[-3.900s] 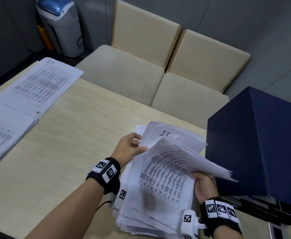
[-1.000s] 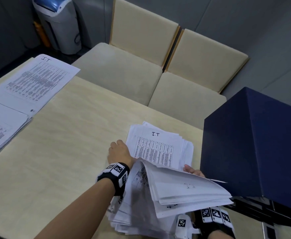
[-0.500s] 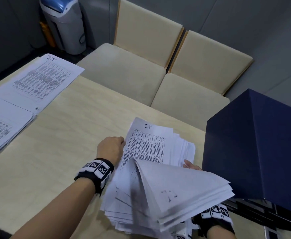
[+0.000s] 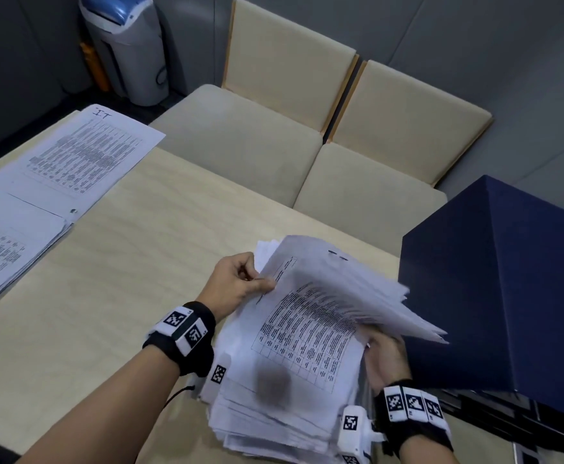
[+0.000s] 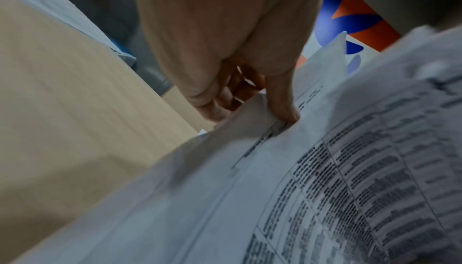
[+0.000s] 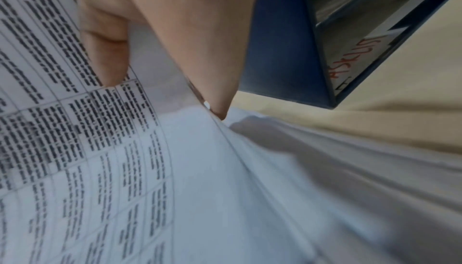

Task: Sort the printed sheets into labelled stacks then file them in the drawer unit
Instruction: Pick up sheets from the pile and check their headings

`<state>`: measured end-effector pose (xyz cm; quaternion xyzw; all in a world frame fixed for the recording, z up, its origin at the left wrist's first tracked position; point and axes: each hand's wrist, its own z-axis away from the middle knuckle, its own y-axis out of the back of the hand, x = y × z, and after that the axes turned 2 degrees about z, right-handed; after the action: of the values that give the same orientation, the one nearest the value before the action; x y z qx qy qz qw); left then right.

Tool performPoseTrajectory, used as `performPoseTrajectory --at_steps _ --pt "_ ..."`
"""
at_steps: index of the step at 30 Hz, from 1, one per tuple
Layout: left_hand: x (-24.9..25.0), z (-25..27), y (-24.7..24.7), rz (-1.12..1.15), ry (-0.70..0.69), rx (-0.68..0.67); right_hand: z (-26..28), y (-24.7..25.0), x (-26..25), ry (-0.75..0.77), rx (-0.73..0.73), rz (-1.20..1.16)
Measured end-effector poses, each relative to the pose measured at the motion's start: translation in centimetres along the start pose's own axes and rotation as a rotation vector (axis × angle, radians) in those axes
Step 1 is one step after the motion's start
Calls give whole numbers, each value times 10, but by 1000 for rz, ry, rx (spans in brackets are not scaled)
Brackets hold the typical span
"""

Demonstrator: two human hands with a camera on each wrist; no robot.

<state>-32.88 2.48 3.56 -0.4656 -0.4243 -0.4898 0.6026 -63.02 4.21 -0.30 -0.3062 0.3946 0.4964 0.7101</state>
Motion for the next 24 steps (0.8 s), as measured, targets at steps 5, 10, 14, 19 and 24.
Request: performPoseTrajectory --at_steps 5,10,14,19,24 --pt "-4 -1 2 -78 -20 74 13 -5 -15 52 -67 -152" --pt "-14 2 1 -9 11 127 6 -1 -10 6 -37 -97" --pt "-18 2 8 57 110 138 2 9 -6 -26 -2 -28" --pt "-6 -1 15 -27 234 5 9 8 -12 -149 -71 -162" --pt "-15 -4 12 -102 266 -107 19 -1 -4 -59 -178 -324"
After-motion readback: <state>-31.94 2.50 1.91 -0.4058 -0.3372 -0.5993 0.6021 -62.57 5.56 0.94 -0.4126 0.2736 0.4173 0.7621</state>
